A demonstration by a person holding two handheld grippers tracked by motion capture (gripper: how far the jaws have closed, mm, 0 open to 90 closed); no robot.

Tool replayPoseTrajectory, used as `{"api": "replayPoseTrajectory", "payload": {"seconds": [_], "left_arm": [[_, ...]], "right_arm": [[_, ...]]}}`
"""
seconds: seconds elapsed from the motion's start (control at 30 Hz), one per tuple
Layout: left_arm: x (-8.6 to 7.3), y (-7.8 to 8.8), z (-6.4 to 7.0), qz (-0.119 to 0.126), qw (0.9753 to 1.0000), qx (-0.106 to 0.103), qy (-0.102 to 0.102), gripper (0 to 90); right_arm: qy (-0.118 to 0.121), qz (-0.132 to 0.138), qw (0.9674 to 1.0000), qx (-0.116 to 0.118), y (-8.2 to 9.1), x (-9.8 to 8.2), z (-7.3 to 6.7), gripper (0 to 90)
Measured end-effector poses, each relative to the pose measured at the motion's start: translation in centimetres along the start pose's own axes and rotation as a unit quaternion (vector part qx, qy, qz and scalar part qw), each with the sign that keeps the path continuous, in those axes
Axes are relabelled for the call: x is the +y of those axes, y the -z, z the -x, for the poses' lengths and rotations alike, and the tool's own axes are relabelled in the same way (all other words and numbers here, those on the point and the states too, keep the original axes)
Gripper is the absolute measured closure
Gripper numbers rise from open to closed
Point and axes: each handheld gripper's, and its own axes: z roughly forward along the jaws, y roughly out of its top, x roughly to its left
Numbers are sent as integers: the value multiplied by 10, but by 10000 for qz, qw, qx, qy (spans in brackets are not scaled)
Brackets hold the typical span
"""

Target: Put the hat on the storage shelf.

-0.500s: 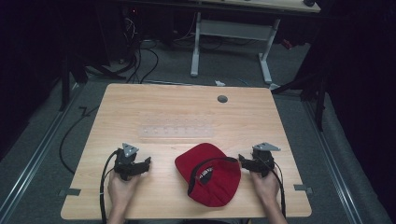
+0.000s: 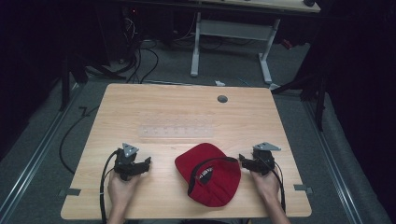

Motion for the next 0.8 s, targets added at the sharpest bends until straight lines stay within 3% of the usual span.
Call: {"api": "replayPoseTrajectory", "payload": {"seconds": [0.37,0.57,0.67,0.8], "left_arm": [[0,0,0,-2,10000,0,-4,259],[0,0,0,-6,10000,3,-18,260],[0,0,0,-3,10000,6,-26,259],[0,0,0,-3,10000,4,-22,259]], "right_arm": [[-79,-4,10000,-48,4,0,3,374],[-220,235,9995,76,15,-1,7,400],[-337,531,9976,277,29,-1,10,412],[-379,695,9961,386,40,-1,11,406]]}}
